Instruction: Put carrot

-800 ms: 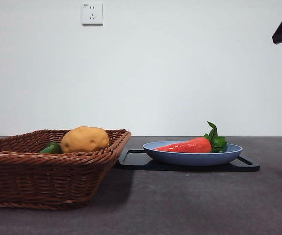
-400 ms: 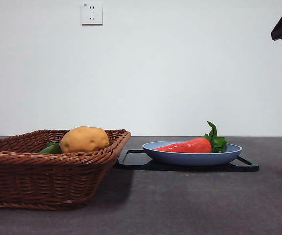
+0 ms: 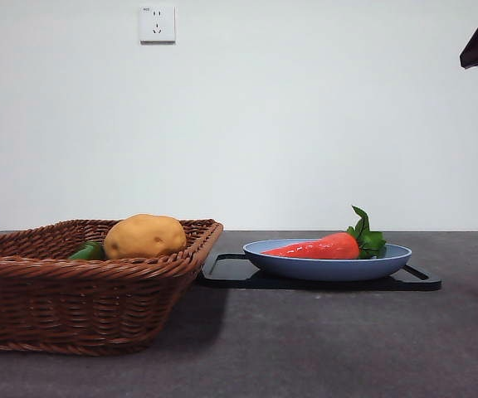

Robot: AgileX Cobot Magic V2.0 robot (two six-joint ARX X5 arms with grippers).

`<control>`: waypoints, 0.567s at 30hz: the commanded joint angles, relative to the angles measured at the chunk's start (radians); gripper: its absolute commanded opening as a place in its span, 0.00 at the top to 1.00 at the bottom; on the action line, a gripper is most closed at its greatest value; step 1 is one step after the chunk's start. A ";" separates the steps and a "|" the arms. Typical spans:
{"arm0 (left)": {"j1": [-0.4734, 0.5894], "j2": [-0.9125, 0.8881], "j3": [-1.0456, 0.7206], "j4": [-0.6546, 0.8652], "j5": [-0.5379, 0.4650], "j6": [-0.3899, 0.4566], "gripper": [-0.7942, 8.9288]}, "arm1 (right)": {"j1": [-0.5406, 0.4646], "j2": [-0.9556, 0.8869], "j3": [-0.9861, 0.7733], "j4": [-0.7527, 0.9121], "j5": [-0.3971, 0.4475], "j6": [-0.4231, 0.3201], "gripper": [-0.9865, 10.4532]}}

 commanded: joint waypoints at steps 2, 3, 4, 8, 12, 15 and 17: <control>0.105 -0.055 -0.114 0.114 0.146 0.011 0.91 | 0.007 0.002 0.008 0.010 0.003 0.013 0.90; 0.126 -0.064 -0.140 0.119 0.178 0.011 0.91 | 0.007 0.002 0.008 0.010 0.003 0.013 0.90; 0.143 -0.069 -0.164 0.121 0.203 0.011 0.91 | 0.007 0.002 0.008 0.010 0.003 0.013 0.90; 0.185 -0.088 -0.249 0.122 0.256 -0.010 0.91 | 0.007 0.002 0.008 0.010 0.003 0.013 0.90; 0.206 -0.109 -0.322 0.121 0.248 -0.064 0.91 | 0.007 0.002 0.008 0.010 0.003 0.013 0.90; 0.213 -0.127 -0.362 0.116 0.247 -0.101 0.91 | 0.007 0.002 0.008 0.010 0.003 0.013 0.90; 0.214 -0.130 -0.381 0.109 0.245 -0.122 0.91 | 0.007 0.002 0.008 0.010 0.003 0.013 0.90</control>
